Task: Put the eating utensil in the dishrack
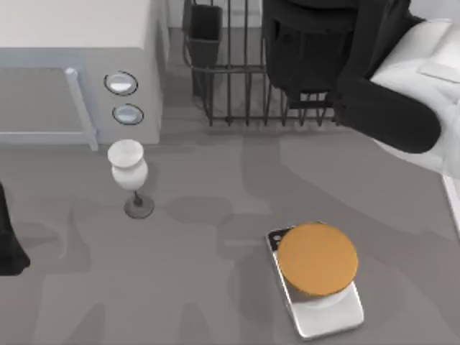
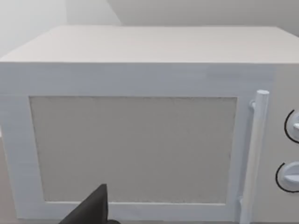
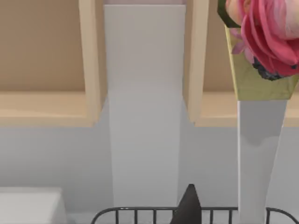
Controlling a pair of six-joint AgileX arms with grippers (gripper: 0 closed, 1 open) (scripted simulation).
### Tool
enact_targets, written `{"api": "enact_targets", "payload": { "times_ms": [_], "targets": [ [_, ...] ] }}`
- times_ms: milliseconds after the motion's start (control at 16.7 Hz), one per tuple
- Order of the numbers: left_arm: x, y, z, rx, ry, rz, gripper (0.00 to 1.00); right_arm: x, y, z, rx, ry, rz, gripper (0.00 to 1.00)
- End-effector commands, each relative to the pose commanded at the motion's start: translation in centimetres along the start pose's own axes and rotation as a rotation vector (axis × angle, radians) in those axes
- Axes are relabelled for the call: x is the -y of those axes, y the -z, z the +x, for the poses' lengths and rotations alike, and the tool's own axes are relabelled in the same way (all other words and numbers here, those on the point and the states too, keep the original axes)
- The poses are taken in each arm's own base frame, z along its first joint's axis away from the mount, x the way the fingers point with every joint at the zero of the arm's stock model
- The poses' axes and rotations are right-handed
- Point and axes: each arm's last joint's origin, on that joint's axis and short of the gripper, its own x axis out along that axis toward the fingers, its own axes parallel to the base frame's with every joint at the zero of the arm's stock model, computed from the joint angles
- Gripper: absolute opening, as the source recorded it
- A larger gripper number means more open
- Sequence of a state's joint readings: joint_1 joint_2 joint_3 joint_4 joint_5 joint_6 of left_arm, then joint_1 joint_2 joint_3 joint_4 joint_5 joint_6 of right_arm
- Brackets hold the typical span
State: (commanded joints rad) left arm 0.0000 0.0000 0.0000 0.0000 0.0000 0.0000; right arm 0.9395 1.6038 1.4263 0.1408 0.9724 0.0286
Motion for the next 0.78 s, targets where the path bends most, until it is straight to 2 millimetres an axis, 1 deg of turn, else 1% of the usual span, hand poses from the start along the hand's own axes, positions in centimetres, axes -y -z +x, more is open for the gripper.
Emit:
{"api": "enact_targets", "payload": {
  "times_ms": [180, 300, 420, 540, 600, 660, 780],
  "targets": [
    [0.0, 0.0, 0.0, 0.000, 0.000, 0.000, 1.00, -1.0, 4.9, 5.4, 0.010, -0.003, 0.017, 0.00],
    [0.0, 0.0, 0.0, 0.000, 0.000, 0.000, 1.00, -0.7, 8.5, 9.0, 0.021, -0.005, 0.028, 0.00],
    [0.0, 0.0, 0.0, 0.000, 0.000, 0.000, 1.00, 0.4, 11.9, 12.0, 0.022, -0.006, 0.026, 0.00],
    [0.0, 0.0, 0.0, 0.000, 0.000, 0.000, 1.00, 1.5, 14.5, 13.9, 0.014, -0.006, 0.017, 0.00],
    [0.0, 0.0, 0.0, 0.000, 0.000, 0.000, 1.00, 1.9, 15.3, 14.5, 0.010, -0.007, 0.013, 0.00],
    [0.0, 0.0, 0.0, 0.000, 0.000, 0.000, 1.00, 2.1, 15.7, 14.7, 0.008, -0.007, 0.010, 0.00],
    [0.0, 0.0, 0.0, 0.000, 0.000, 0.000, 1.00, 2.1, 15.7, 14.7, 0.008, -0.007, 0.010, 0.00]
  ]
}}
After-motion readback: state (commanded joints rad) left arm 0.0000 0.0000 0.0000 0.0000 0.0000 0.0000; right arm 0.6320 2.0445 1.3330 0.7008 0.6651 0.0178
